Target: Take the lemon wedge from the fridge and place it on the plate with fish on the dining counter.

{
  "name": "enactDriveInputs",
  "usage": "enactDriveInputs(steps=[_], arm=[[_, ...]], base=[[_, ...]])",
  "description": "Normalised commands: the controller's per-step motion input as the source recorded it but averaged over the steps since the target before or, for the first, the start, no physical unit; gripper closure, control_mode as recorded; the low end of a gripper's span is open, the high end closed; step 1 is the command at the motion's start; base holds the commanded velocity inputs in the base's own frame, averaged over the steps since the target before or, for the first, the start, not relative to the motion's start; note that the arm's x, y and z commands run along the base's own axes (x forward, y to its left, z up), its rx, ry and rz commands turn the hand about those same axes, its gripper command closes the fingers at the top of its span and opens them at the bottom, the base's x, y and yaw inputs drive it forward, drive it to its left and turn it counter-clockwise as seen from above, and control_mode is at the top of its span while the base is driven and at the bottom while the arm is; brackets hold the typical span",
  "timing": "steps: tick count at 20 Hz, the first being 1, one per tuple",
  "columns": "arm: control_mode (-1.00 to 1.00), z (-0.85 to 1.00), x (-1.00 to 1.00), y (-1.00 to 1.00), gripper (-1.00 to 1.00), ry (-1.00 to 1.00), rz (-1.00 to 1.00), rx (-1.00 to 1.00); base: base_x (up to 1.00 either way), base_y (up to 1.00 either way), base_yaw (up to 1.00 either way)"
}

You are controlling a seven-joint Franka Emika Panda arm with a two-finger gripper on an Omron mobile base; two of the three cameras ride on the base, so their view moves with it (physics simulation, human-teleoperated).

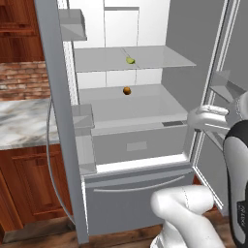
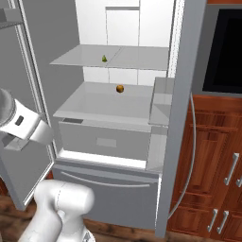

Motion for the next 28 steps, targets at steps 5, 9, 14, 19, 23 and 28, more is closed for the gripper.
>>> enactDriveInputs(steps=[5,9,14,19,23,28], arm=[[-1.0,0.0,0.03,0.0,-1.0,0.0,0.0,0.0],[1.0,0.0,0.24,0.0,-1.0,0.0,0.0,0.0],[1.0,0.0,0.0,0.0,-1.0,0.0,0.0,0.0],[1.0,0.0,0.0,0.0,-1.0,0.0,0.0,0.0],[1.0,0.0,0.0,0.0,-1.0,0.0,0.0,0.0],[-1.0,0.7,0.1,0.0,-1.0,-0.16,0.28,-0.12]], base=[[0.0,0.0,0.0],[0.44,-0.01,0.0],[0.98,-0.01,0.0],[0.96,0.0,0.0],[0.73,0.0,0.01],[0.0,0.0,0.0]])
